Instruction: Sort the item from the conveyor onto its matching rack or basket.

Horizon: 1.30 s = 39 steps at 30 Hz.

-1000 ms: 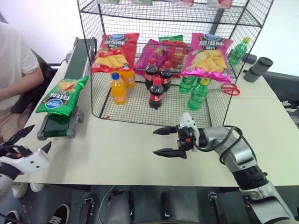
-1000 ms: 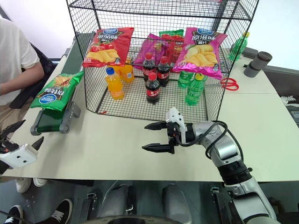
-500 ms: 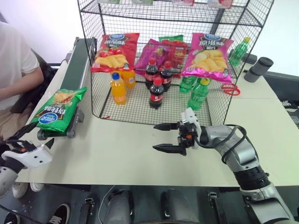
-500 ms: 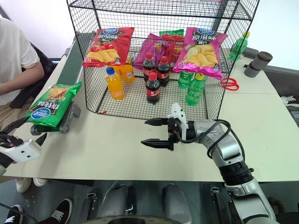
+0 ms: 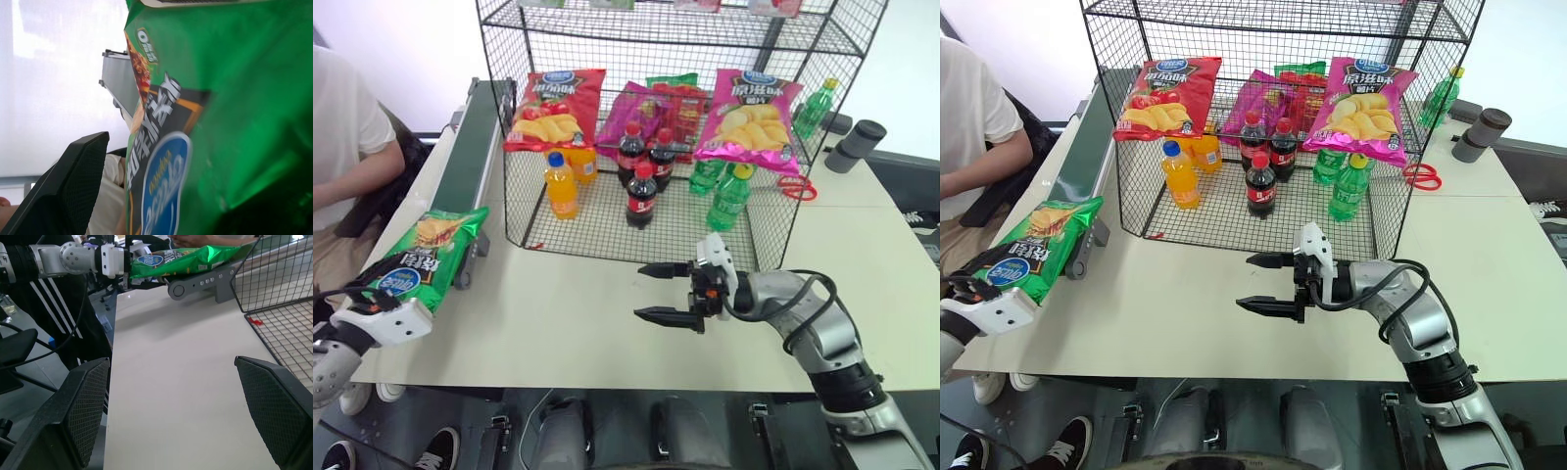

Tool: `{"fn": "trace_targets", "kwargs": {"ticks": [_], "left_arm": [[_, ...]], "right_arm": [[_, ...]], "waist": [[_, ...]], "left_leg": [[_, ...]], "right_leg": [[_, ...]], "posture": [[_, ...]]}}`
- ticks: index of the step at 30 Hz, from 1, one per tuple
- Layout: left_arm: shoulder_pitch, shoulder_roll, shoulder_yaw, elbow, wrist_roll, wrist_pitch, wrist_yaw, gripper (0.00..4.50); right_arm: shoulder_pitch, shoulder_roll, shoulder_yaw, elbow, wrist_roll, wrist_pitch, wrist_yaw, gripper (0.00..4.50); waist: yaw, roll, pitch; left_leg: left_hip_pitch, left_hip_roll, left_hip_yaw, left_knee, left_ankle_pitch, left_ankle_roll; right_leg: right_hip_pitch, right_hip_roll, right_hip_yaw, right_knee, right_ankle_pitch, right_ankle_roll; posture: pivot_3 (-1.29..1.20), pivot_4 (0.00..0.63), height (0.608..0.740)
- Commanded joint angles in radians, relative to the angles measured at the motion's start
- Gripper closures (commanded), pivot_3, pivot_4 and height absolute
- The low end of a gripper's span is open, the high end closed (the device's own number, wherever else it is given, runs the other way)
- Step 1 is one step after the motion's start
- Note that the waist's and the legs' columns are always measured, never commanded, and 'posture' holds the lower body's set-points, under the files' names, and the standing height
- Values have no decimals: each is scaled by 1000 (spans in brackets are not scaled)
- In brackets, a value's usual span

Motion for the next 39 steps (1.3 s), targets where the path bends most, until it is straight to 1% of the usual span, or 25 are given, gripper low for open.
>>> {"fn": "trace_targets", "kwargs": {"ticks": [1,2,5,6,7,9,11,12,13,15,16,18,20,22,24,26,28,29,31,33,35,36,39], "left_arm": [[-14,18,-15,11,-31,-16,-9,1708],[-20,18,-22,11,-38,-20,-14,2272],[-27,21,-33,9,-45,-24,-22,3779],[-28,17,-29,7,-56,-22,-22,4221],[-29,13,-23,1,-68,-16,-26,4435],[-26,13,-13,-15,-105,-11,-47,4435],[0,-3,23,-78,-238,20,-109,4435],[15,-14,34,-118,-334,44,-160,4435],[29,-17,51,-148,-381,62,-183,4435],[61,-14,92,-202,-453,79,-227,4435],[88,0,118,-230,-462,66,-249,4435],[150,23,171,-290,-542,28,-333,4435],[217,37,223,-403,-758,82,-478,4435],[260,48,260,-490,-912,147,-590,4435],[273,53,287,-544,-997,214,-659,4435],[252,60,288,-597,-1102,311,-715,4435],[218,66,246,-699,-1292,482,-735,4435],[204,66,221,-741,-1341,537,-753,4435],[165,61,161,-780,-1388,640,-784,4435],[82,22,80,-754,-1374,686,-815,4435],[-16,-11,5,-734,-1438,797,-818,4435],[-45,-23,-12,-731,-1453,836,-822,4435],[-136,-51,-81,-713,-1487,944,-903,4435]], "right_arm": [[1,-8,-27,-49,18,-5,-7,172],[1,-7,-30,-50,18,-5,-9,172],[2,-9,-32,-54,16,-7,-13,172],[5,-10,-32,-56,16,-7,-14,172],[8,-11,-29,-57,10,-14,-13,172],[14,-11,-27,-57,6,-20,-13,172],[18,-13,-29,-54,-1,-29,-15,172],[18,-13,-33,-50,0,-30,-16,172],[18,-14,-37,-48,0,-31,-18,172],[18,-17,-43,-31,-8,-43,-20,172],[18,-20,-43,-19,-15,-53,-15,172],[19,-26,-37,1,-29,-73,-2,172],[10,-23,-38,24,-31,-86,4,172],[2,-22,-40,42,-31,-98,10,172],[-1,-21,-41,54,-31,-107,17,172],[2,-26,-52,52,5,-76,33,172],[14,-52,-96,25,91,-2,62,172],[17,-66,-120,18,123,26,69,172],[17,-92,-160,15,163,59,79,172],[20,-102,-173,28,160,60,79,172],[26,-81,-182,38,160,63,47,172],[28,-74,-186,38,163,69,38,172],[43,-63,-221,-21,227,126,5,172]], "waist": [[0,0,0],[1,0,0],[2,0,0],[2,0,0],[2,0,0],[2,0,0],[1,0,0],[0,0,0],[0,0,0],[0,-1,0],[-1,-1,0],[-3,-1,0],[-2,-1,0],[-2,-1,0],[2,0,0],[2,0,0],[3,0,0],[5,0,0],[5,0,0],[5,1,0],[4,1,0],[2,0,0],[1,1,0]], "left_leg": [[0,0,0,0,0,0],[0,0,0,0,0,0],[0,0,0,0,0,0],[0,0,0,0,0,0],[0,0,0,0,0,0],[0,0,0,0,0,0],[0,0,0,0,0,0],[0,0,0,0,0,0],[0,0,0,0,0,0],[0,0,0,0,0,0],[0,0,0,0,0,0],[0,0,0,0,0,0],[0,0,0,0,0,0],[0,0,0,0,0,0],[0,0,0,0,0,0],[1,0,0,0,0,0],[2,0,0,1,0,0],[2,0,-1,1,0,0],[2,0,-1,1,0,0],[2,-1,-1,1,0,0],[3,-2,-1,1,0,0],[3,0,-1,2,0,-1],[3,1,-3,1,1,-1]], "right_leg": [[0,0,0,0,0,0],[0,0,0,0,0,0],[0,0,0,0,0,0],[0,0,0,0,0,0],[0,0,0,0,0,0],[0,1,0,0,0,0],[0,1,0,0,0,0],[0,1,0,0,0,0],[0,1,0,0,0,0],[0,0,0,0,0,0],[0,0,0,0,0,0],[0,0,0,0,0,0],[0,0,0,0,0,0],[0,0,0,0,0,0],[1,0,0,0,0,0],[2,0,0,0,0,0],[3,3,0,0,0,0],[3,3,0,-1,0,0],[4,3,0,-1,0,0],[5,3,1,-2,0,0],[5,6,1,-1,0,0],[5,9,1,-1,0,0],[4,13,3,0,0,-1]], "posture": [[0,150,740],[0,150,740],[0,150,740],[0,150,740],[0,150,740],[0,150,740],[0,150,740],[0,150,740],[0,150,740],[0,150,740],[0,150,740],[0,150,740],[0,150,740],[0,150,740],[0,150,740],[0,150,740],[0,150,740],[0,150,740],[0,150,740],[0,150,740],[0,150,740],[0,150,740],[0,150,740]]}}
